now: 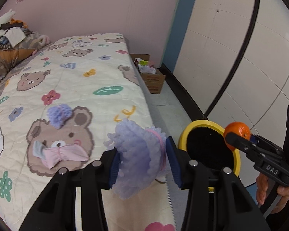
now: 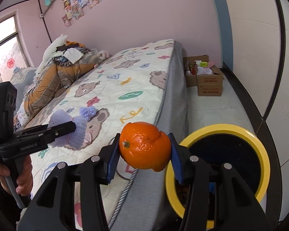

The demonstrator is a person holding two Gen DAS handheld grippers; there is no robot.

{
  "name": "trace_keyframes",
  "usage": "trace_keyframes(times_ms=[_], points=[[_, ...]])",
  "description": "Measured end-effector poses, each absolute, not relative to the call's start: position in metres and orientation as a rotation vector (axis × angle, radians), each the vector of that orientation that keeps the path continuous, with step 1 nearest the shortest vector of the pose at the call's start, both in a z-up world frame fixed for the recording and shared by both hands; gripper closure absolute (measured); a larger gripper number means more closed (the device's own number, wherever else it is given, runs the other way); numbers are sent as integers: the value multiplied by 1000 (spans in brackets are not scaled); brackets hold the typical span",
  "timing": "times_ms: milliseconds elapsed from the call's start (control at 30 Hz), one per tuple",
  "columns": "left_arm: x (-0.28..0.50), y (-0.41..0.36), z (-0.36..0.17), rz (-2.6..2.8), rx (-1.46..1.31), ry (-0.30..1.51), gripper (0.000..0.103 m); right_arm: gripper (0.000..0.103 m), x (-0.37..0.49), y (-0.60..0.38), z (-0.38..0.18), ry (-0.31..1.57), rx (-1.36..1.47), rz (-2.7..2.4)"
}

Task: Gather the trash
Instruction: 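Carry the orange peel with the right tool while the left tool carries the lilac bundle to the bin, then open the right tool over the bin while the left tool releases the lilac bundle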

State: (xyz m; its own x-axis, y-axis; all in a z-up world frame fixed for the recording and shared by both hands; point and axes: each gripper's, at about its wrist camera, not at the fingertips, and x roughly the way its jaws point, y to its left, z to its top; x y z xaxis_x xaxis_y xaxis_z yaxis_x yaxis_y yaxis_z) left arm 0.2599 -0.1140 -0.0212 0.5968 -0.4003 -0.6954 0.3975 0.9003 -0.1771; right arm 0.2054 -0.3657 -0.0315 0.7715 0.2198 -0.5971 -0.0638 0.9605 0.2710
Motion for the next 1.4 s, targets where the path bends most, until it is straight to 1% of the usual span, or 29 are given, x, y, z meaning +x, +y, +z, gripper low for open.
trace_keyframes(times_ms=[333, 767, 1400], points=[[252, -178, -25, -539, 40, 793, 60, 58, 201, -422, -37, 670, 290, 58], [253, -249, -48, -630, 94, 812, 60, 58, 194, -482, -57, 693, 336, -44], [256, -283, -91, -637, 96, 900, 59, 57, 208, -514, -95, 779, 407, -134]])
